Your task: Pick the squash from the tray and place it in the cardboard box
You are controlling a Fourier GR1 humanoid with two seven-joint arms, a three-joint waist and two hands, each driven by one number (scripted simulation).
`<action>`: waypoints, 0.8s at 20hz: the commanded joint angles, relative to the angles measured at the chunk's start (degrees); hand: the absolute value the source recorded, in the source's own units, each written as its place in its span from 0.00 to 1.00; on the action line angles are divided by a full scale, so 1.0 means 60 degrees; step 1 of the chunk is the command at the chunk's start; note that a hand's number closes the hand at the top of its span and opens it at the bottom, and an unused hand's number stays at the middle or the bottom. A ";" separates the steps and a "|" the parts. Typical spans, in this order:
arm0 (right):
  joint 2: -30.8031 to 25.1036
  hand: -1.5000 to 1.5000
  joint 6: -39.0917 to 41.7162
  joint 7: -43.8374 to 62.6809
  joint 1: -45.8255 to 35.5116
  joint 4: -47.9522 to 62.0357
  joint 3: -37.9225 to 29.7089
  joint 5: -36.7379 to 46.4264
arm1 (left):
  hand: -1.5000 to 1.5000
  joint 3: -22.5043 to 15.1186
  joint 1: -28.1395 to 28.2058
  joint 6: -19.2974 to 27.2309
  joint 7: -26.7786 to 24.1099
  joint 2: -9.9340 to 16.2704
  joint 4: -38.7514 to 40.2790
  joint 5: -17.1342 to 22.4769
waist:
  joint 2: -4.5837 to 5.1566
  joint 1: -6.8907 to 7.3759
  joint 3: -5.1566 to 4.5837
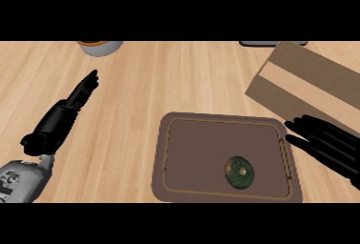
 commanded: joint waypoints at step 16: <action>0.2816 0.00 0.3392 0.7157 -0.1081 -0.2215 0.4911 0.3796 | 0.50 0.0377 -0.0149 -0.0459 -0.0326 -0.0934 0.0607 -0.0866 | 0.0032 0.0111 0.0015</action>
